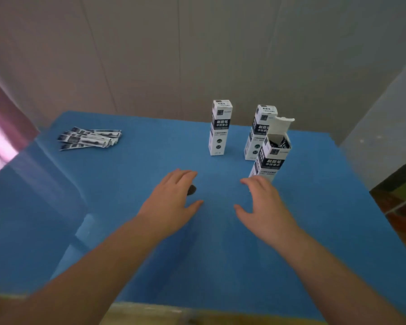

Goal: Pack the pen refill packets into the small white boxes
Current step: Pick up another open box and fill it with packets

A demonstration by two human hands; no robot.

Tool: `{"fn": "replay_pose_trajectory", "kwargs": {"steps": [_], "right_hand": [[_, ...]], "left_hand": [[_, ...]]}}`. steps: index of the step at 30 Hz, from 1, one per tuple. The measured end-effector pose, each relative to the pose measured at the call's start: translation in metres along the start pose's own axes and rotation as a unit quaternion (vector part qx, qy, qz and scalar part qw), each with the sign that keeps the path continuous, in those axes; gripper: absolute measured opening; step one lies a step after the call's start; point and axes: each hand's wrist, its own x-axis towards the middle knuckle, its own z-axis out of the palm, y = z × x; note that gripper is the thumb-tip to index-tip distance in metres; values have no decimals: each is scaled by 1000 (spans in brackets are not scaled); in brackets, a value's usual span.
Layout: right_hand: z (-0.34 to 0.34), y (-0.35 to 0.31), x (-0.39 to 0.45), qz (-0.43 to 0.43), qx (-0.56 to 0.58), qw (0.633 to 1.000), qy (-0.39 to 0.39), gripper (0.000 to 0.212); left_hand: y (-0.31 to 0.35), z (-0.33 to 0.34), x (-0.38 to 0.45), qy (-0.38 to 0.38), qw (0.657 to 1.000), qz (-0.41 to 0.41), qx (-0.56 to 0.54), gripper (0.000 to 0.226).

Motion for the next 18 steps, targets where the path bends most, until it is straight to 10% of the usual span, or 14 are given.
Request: {"fn": "replay_pose_trajectory", "kwargs": {"steps": [18], "right_hand": [[18,-66,-3,-50,1,998,-38,61]], "left_hand": [[-37,-64,-73,11,991,-90,102,71]]}}
